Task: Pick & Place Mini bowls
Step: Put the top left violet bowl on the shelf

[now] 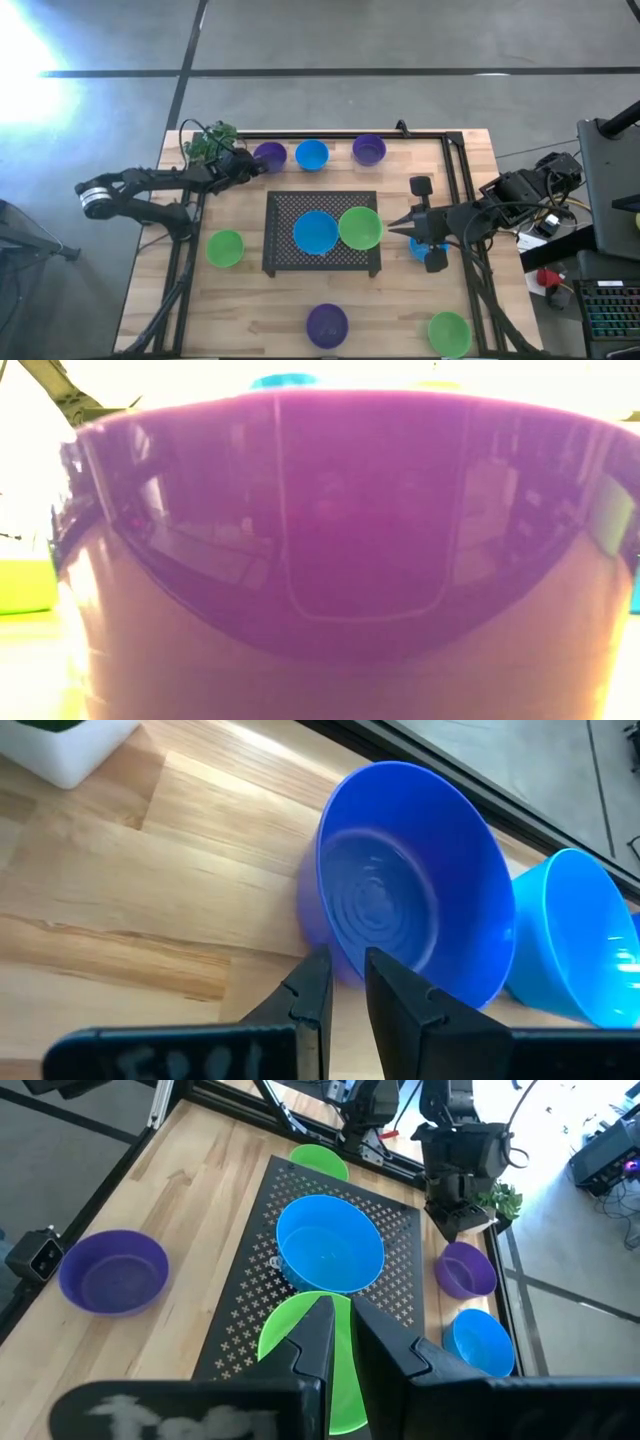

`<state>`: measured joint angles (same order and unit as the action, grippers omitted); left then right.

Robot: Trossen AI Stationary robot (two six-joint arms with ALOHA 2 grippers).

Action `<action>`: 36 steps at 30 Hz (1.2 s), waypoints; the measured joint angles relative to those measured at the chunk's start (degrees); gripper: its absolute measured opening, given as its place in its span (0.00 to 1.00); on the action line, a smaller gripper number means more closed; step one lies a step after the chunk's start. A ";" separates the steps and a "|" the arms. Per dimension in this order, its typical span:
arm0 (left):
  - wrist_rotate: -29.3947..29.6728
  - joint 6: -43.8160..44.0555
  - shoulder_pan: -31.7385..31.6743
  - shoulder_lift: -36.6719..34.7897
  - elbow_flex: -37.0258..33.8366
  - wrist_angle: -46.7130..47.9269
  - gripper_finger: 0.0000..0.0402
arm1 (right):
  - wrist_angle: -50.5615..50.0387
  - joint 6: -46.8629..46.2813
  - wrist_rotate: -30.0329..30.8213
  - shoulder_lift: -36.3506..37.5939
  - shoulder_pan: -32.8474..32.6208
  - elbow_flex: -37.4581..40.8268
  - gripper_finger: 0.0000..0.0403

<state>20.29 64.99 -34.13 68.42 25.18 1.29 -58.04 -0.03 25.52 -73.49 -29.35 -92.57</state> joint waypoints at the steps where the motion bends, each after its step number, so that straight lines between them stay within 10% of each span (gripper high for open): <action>1: 0.02 0.00 0.00 0.00 -0.01 -0.17 0.14 | 0.00 0.00 0.00 0.02 0.00 0.01 0.08; 36: 2.09 1.92 0.04 7.65 -0.10 -6.92 0.01 | 0.00 -0.43 0.00 0.00 0.00 0.01 0.08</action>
<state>22.39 66.91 -34.09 76.07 25.08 -5.63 -58.04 -0.46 25.52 -73.49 -29.34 -92.55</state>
